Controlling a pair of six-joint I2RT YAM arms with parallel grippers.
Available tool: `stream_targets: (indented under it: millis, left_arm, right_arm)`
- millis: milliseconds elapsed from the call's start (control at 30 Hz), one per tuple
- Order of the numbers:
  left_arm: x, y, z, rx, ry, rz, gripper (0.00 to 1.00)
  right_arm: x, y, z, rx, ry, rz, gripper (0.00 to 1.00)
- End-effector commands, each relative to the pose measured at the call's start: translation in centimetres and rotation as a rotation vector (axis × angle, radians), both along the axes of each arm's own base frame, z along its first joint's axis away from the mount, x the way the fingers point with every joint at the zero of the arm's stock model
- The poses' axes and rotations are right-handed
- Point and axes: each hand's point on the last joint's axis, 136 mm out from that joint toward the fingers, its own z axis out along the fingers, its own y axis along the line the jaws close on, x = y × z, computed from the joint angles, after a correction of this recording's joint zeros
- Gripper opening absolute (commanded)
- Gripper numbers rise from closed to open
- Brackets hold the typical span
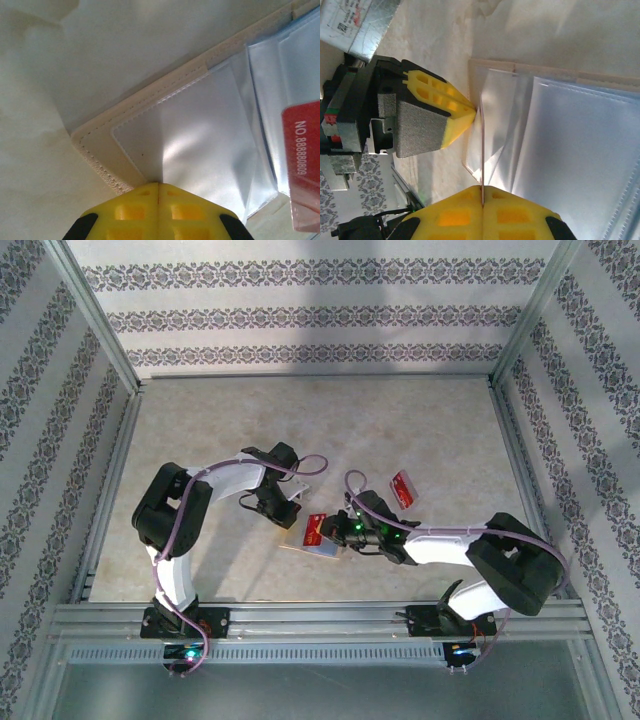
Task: Put the credit cards into the card holder
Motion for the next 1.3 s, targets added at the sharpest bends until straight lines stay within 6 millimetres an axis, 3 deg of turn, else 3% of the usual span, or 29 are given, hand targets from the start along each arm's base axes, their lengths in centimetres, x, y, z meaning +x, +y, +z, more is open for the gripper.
stream_targets:
  millis: [0,267,1067,1267]
  left_arm:
    - [-0.5,0.7,-1.2,0.058,0.017,-0.024,0.0]
    - [-0.6,0.6,-1.5,0.06,0.025,-0.027,0.0]
    - [-0.7,0.7,-1.4,0.06,0.016,-0.032,0.0]
    - [-0.7,0.8,-1.2,0.063,0.007,-0.03,0.0]
  right_arm:
    - [-0.6,-0.7,0.2,0.011,-0.006,-0.013,0.0]
    - [-0.9,-0.4,0.1,0.032,-0.004,0.004,0.0]
    - [-0.3,0.1,-2.8,0.038,0.043,-0.015,0.0]
    - [0.0,0.4,-2.6,0.06,0.035,-0.022,0.0]
